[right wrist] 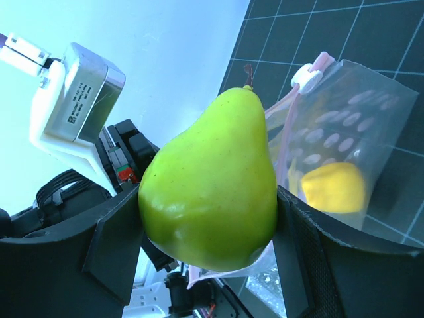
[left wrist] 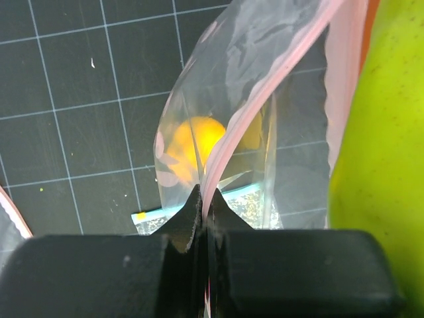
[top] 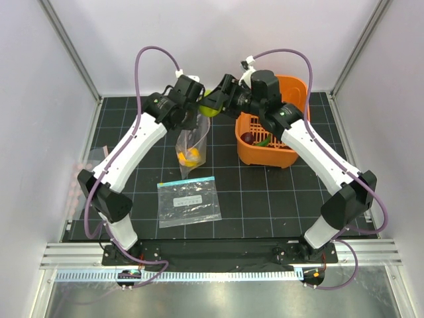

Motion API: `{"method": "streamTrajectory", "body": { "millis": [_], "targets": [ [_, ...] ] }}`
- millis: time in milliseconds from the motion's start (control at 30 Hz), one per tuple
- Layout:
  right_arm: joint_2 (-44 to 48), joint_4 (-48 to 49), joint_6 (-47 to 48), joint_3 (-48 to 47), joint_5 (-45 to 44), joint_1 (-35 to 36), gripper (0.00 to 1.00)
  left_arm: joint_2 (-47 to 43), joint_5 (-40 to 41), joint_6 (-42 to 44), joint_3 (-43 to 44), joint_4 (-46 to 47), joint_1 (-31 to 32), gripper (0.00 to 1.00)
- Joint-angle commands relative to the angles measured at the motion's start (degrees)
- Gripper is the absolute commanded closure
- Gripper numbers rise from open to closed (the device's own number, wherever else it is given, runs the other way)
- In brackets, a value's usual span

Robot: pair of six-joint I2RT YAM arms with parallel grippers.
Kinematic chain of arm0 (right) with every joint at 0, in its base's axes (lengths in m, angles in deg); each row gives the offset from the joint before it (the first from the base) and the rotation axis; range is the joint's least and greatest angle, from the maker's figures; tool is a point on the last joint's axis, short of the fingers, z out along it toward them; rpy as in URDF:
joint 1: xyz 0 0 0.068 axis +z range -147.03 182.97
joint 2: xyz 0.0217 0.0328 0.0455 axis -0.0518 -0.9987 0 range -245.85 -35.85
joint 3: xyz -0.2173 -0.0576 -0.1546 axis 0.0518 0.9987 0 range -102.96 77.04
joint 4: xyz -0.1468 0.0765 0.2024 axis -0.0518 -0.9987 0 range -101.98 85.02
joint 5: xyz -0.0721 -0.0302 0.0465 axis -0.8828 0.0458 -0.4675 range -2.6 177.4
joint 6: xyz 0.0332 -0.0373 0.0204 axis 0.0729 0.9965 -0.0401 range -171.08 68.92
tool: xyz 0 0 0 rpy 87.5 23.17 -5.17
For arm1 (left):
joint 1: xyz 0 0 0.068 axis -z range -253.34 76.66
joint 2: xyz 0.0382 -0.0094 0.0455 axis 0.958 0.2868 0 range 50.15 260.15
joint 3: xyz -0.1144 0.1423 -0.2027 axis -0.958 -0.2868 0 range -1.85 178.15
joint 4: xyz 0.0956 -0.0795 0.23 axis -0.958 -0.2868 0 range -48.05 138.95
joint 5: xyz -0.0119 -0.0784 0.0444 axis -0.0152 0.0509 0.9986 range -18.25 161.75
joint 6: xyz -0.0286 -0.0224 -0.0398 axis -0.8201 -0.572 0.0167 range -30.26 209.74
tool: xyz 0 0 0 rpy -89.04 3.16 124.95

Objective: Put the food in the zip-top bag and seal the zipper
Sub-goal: Pick up the fake fruit from the bin, then place the fake fruit in the zipper food storage bag.

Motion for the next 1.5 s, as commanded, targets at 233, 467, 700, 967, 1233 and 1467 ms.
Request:
{"method": "streamTrajectory", "body": {
  "millis": [233,467,700,967,1233,1467],
  "targets": [
    [2.8,2.1,-2.6,5.9,-2.5,3.4,0.6,-3.6,-0.5,-1.9,2.6,1.5,0.3,0.99],
    [2.1,-4.1,-0.5,6.6,-5.6,4.2,0.6,-3.4,-1.5,-3.3,4.9,1.1,0.3,0.99],
    [2.5,-9.7,1.2,5.1,-9.0,4.5,0.57,-3.7,-1.9,-4.3,4.5,1.4,0.2,0.98],
    [3.9,-11.5,5.2,0.7,-10.6,7.2,0.57,-2.7,-3.3,-5.6,4.7,1.1,0.1,0.98],
    [3.5,-14.8,10.3,0.6,-16.3,9.6,0.56,-0.9,-12.6,-11.7,9.4,-0.2,-1.5,0.97],
    [4.2,-13.2,12.1,0.7,-17.2,11.0,0.52,-1.1,-17.6,-14.7,8.1,2.2,-2.9,0.97]
  ]
}}
